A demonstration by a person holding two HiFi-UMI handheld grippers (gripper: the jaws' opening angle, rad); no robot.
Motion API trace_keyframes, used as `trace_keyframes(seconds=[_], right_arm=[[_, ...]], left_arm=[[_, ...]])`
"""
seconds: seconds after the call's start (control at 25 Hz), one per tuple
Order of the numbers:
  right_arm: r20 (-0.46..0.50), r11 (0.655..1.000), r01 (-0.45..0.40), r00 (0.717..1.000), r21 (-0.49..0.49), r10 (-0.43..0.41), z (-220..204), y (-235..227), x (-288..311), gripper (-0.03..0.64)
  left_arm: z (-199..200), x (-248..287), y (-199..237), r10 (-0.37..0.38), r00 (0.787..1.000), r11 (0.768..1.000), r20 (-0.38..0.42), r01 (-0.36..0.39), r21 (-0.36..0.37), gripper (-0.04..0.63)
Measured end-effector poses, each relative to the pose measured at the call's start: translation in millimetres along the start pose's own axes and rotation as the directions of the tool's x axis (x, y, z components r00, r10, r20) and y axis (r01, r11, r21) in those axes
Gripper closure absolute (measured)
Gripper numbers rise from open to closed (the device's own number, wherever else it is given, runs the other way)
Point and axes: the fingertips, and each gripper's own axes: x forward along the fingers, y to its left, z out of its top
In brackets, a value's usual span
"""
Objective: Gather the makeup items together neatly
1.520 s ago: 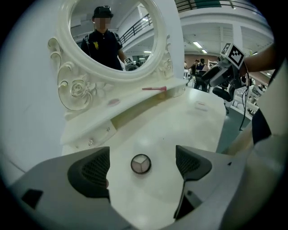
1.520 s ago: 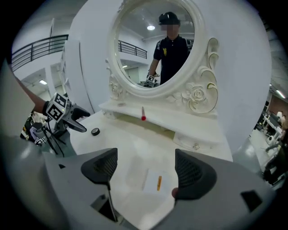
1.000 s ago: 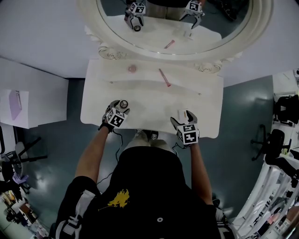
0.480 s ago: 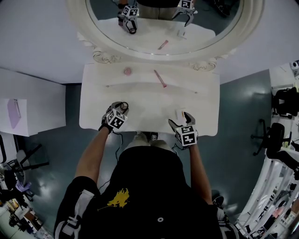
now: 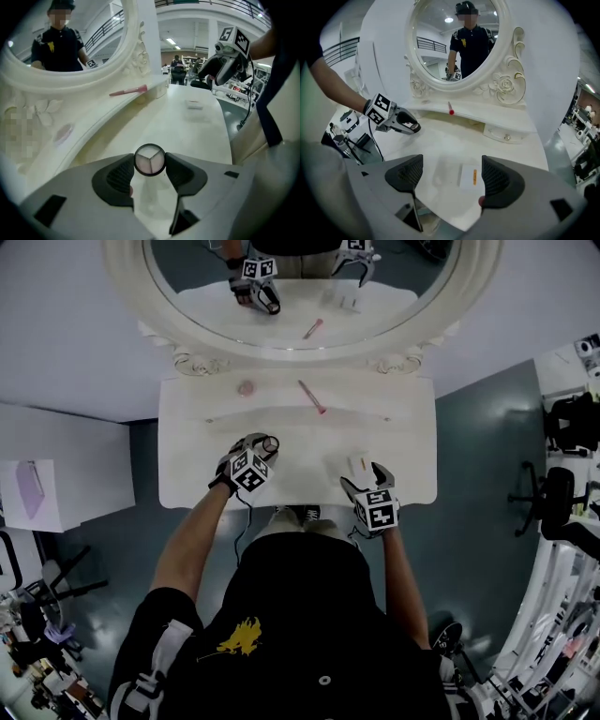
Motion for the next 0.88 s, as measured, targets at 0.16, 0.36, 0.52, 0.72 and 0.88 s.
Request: trace_keyframes(seconds=[0.16, 0.36, 0.52, 0.72, 0.88], right_arm=[[-0.006, 0.999, 0.03, 1.0, 0.033, -0.029, -9, -6, -12, 0.21], [-0.019, 0.996, 0.062, 0.998, 0.063, -0.061, -21, -10, -29, 0.21], [-0.018, 0.993, 0.075, 0.997, 0.094, -0.073, -29, -12, -35, 0.21], [-0.015, 0.989, 0.086, 0.996, 0.123, -0.085, -36, -12, -40, 0.21], [-0.023, 0.982, 0.085, 0.996, 0.168, -0.082, -47, -14, -40, 0.21]], left_arm=[[30, 14, -12, -0.054, 0.998, 0.99, 0.013, 0.052, 0.127, 0.373], [52, 29, -36, -0.121, 0.993, 0.965, 0.013, 0.115, 0.236, 0.373], [53, 46, -54, -0.153, 0.988, 0.953, -0.015, 0.152, 0.263, 0.373], [35, 62, -59, -0.172, 0.982, 0.952, -0.085, 0.187, 0.242, 0.373], [40, 62, -58, -0.173, 0.983, 0.975, -0.056, 0.179, 0.131, 0.341]])
